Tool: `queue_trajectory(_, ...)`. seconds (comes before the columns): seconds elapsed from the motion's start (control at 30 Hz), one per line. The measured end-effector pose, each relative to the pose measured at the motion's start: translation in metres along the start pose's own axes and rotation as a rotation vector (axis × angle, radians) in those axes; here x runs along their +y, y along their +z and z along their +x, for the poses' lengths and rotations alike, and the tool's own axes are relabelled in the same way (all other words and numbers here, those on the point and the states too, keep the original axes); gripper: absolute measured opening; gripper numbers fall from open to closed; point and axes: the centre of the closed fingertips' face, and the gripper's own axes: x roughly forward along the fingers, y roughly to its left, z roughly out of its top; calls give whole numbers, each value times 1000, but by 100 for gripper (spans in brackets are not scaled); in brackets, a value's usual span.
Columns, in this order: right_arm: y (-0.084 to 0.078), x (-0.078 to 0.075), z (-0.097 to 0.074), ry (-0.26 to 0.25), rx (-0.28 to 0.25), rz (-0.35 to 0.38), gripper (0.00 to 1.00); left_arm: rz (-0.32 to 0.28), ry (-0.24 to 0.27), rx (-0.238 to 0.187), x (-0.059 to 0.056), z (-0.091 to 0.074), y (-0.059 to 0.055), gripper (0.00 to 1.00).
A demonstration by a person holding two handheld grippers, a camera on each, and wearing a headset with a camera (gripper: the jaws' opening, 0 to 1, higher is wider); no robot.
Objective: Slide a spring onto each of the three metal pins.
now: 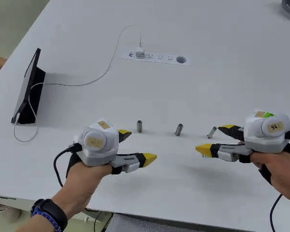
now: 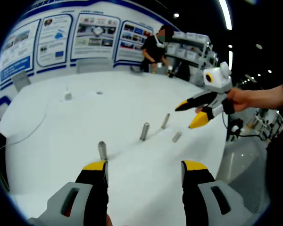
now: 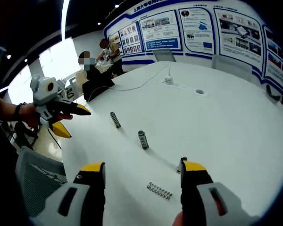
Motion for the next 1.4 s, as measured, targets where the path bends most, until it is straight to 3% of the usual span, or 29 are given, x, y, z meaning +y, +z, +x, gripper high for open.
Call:
queue_trajectory(0.27, -21, 2, -6, -21, 18, 29, 68, 1, -5, 3, -1, 3, 0, 64)
queue_trajectory(0.73, -32, -2, -18, -43, 11, 73, 70, 22, -32, 15, -9, 12, 3, 64)
queue_trajectory(1.13, -40, -8, -33, -63, 10, 75, 72, 92, -86, 45, -25, 30, 10, 64)
queue_trajectory(1.4, -49, -9, -44, -73, 15, 85, 72, 144, -140, 74, -41, 45, 12, 64)
